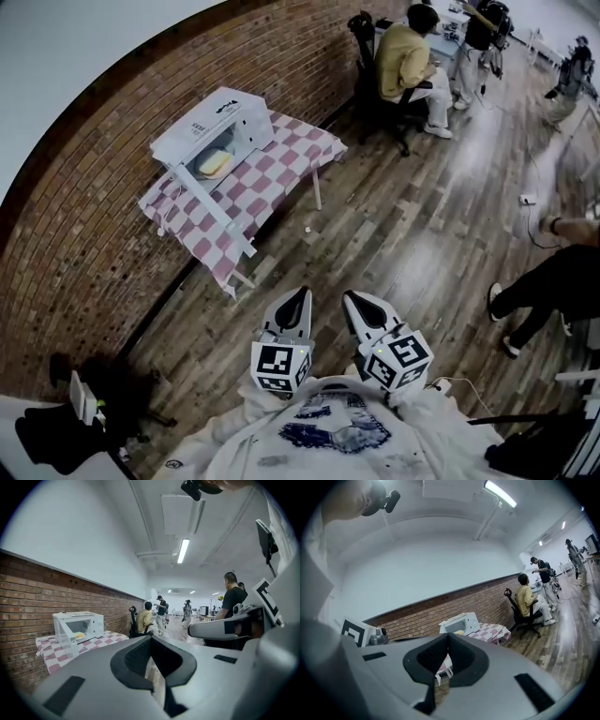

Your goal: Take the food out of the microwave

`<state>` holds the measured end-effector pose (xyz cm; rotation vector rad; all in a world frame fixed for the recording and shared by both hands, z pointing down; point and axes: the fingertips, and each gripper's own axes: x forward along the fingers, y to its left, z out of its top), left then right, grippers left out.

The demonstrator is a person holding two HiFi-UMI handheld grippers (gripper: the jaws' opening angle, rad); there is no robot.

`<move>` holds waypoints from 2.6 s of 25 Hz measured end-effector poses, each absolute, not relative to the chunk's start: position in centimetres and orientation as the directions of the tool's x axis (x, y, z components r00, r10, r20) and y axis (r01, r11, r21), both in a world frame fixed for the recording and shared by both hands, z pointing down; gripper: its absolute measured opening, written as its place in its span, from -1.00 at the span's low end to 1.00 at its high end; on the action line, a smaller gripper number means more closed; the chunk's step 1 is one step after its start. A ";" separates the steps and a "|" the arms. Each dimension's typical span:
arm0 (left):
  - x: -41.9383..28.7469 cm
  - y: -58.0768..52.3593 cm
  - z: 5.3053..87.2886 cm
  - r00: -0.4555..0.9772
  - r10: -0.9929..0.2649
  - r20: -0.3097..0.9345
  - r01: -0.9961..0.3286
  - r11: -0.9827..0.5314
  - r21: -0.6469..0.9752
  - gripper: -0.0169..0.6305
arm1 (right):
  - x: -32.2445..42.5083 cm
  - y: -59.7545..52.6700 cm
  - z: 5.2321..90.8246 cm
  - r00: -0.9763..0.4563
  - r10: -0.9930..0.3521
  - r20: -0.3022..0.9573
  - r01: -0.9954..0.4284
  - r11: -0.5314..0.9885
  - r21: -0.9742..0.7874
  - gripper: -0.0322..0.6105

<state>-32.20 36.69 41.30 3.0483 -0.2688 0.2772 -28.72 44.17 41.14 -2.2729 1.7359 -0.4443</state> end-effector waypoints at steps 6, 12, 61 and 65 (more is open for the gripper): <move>-29.6 39.6 41.1 0.965 -0.189 0.183 -0.201 -0.978 0.048 -0.93 | -26.4 47.0 41.6 0.207 -0.973 0.097 -0.889 -0.229 -0.396 -0.86; -28.9 42.2 41.4 0.959 -0.204 0.198 -0.213 -0.977 0.025 -0.93 | -25.2 49.8 42.2 0.197 -0.976 0.095 -0.878 -0.218 -0.427 -0.86; -8.5 22.0 44.4 0.947 -0.187 0.261 -0.219 -0.971 0.099 -0.93 | -5.0 31.1 45.3 0.203 -0.960 0.194 -0.847 -0.272 -0.457 -0.86; -7.8 18.3 44.1 0.945 -0.222 0.241 -0.253 -0.962 0.106 -0.93 | -3.9 27.6 45.0 0.183 -0.964 0.194 -0.862 -0.252 -0.441 -0.86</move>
